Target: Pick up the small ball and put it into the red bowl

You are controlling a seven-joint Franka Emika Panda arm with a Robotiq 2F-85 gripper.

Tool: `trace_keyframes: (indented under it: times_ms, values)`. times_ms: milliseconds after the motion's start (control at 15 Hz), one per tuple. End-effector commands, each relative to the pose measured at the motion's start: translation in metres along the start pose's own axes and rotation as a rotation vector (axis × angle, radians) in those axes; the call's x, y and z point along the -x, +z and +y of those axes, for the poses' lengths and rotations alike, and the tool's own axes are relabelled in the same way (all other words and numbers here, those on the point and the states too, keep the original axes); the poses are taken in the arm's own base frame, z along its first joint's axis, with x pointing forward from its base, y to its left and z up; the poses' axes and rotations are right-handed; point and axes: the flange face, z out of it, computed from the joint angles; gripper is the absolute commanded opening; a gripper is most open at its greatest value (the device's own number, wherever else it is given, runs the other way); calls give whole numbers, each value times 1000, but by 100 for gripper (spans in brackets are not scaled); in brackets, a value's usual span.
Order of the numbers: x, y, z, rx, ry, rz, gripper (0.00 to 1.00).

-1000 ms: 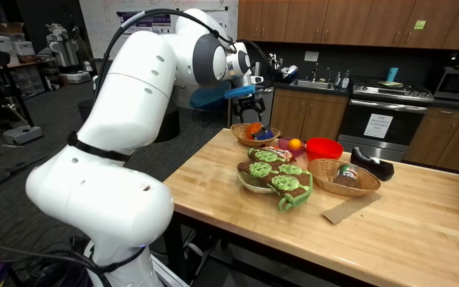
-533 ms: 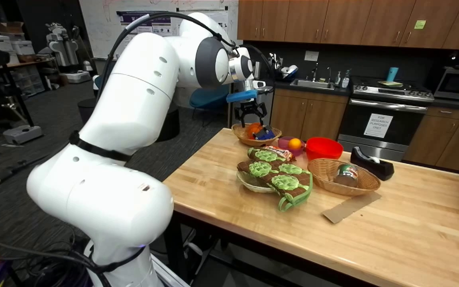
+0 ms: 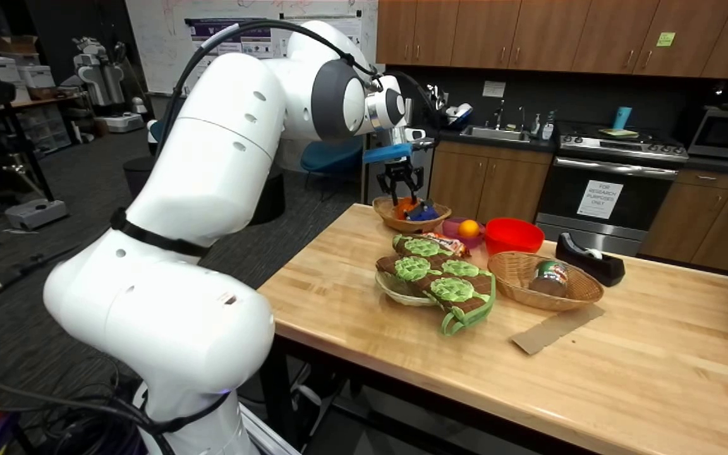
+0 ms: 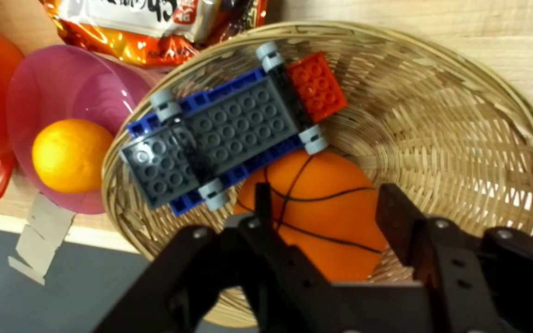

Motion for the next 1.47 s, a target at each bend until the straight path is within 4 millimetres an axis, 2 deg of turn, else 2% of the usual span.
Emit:
trace_keyframes:
  times_ms: [0, 267, 333, 400, 533, 1000, 1400]
  values:
    - [1, -10, -5, -6, 1, 13, 27]
    - [2, -11, -8, -1, 3, 15, 1]
    - [2, -10, -8, 0, 5, 14, 47]
    - [3, -11, -9, -2, 5, 13, 45]
    - [4, -13, -12, -1, 1, 15, 52]
    - [9, -23, -35, 12, -22, 20, 98]
    - [10, -26, -48, 74, -55, 30, 100]
